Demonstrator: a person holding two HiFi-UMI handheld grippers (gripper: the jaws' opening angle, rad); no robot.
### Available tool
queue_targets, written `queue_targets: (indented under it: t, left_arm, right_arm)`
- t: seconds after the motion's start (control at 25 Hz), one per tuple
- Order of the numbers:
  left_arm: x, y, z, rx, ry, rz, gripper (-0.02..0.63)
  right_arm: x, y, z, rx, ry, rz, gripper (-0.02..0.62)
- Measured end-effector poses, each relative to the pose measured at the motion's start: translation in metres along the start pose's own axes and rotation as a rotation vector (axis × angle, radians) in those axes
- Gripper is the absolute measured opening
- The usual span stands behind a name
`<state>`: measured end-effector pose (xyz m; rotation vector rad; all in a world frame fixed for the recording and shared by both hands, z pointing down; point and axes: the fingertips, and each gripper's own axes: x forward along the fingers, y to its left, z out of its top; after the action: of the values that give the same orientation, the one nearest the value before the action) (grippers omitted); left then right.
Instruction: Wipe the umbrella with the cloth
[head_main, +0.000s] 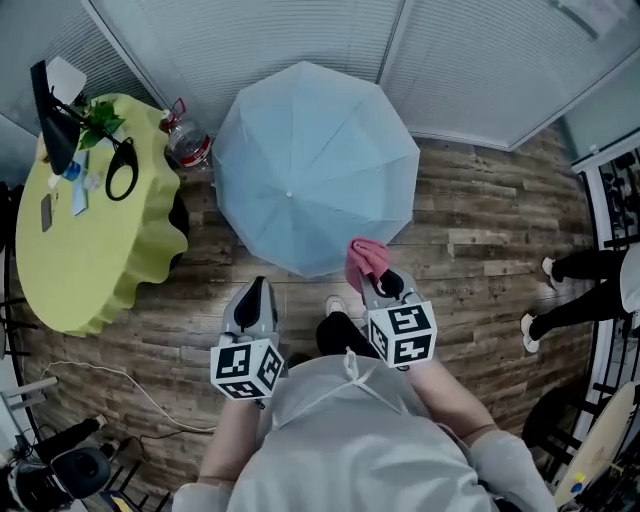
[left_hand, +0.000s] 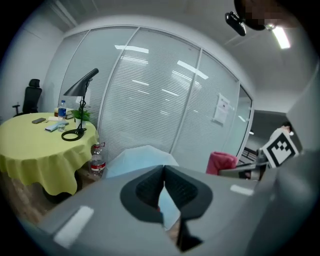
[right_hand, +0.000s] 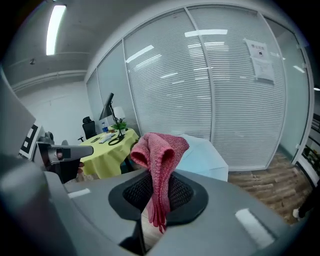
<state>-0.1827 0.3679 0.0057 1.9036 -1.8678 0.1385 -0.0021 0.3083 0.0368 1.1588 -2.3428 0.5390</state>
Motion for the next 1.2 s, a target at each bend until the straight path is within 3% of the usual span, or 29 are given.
queue_targets:
  t: [0.16,0.32,0.56,0.76,0.96,1.2]
  left_arm:
    - [0.064,0.001,0.01,-0.016,0.023,0.028,0.008]
    - [0.114,0.019,0.01,-0.036,0.066,0.017,0.008]
    - [0.191,0.052,0.009,0.012,0.089,-0.091,0.008]
    - [0.261,0.11,-0.011,0.013,0.161,-0.14,0.008]
    - [0.321,0.161,-0.034,0.062,0.212,-0.193,0.008]
    - [0.363,0.201,-0.087,0.027,0.275,-0.209,0.008]
  right_arm:
    - [0.056,-0.04,0.017,-0.028,0.057,0.021,0.057]
    - [0.12,-0.054,0.017,-0.026,0.112,0.027,0.057]
    - [0.212,-0.059,0.004,0.013,0.188,-0.003,0.057]
    - [0.288,-0.054,-0.009,0.041,0.242,-0.069,0.057]
    - [0.376,-0.044,-0.038,0.048,0.303,-0.115,0.057]
    - [0.47,-0.032,-0.101,0.049,0.414,-0.085,0.057]
